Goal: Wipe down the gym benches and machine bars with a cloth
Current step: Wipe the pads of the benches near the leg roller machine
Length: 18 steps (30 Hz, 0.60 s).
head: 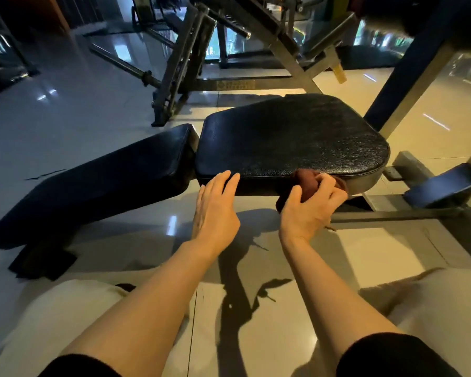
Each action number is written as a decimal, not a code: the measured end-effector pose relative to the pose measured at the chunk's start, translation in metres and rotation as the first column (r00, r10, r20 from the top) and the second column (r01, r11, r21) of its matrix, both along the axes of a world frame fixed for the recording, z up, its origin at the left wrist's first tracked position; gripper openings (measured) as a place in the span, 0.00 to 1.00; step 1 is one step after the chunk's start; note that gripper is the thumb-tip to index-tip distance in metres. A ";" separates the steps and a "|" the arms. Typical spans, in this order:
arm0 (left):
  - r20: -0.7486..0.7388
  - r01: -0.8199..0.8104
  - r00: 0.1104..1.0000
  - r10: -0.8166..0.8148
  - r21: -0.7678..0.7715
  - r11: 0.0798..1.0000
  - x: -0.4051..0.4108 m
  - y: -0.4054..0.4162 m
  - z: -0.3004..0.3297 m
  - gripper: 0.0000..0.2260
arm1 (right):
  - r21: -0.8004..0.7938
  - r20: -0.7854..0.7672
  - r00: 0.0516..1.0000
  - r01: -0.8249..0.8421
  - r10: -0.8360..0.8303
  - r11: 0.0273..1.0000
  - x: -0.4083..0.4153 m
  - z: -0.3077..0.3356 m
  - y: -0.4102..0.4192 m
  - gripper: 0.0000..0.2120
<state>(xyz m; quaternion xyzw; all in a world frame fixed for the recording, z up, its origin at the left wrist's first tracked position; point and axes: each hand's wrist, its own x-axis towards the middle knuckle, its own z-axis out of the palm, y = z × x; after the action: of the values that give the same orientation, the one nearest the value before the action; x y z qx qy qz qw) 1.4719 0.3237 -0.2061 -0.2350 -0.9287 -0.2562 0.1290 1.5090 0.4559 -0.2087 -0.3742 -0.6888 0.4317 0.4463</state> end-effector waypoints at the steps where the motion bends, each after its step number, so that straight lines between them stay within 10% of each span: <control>1: -0.009 0.018 1.000 -0.018 -0.005 1.000 -0.003 -0.002 0.001 0.34 | 0.037 0.029 0.998 -0.058 0.057 0.998 -0.003 -0.001 -0.009 0.17; 6: -0.022 0.103 0.994 -0.103 -0.012 0.995 -0.013 -0.016 0.010 0.30 | 0.196 0.138 0.918 -0.393 0.371 0.898 -0.007 -0.014 -0.046 0.17; 12: -0.076 0.037 0.996 -0.035 0.022 0.999 -0.026 -0.031 0.008 0.28 | 0.036 -0.125 0.982 0.150 -0.144 0.988 -0.011 0.001 -0.021 0.16; 18: -0.005 0.093 0.996 -0.094 -0.059 0.994 -0.040 -0.060 0.005 0.32 | 0.178 0.027 0.991 -0.134 0.131 0.975 -0.029 -0.010 -0.071 0.17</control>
<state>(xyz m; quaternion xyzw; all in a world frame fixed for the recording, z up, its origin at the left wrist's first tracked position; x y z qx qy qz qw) 1.4316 0.2635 -0.2013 -0.2829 -0.9233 -0.2338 0.1135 1.4803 0.3851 -0.2187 -0.2889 -0.7517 0.3939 0.4432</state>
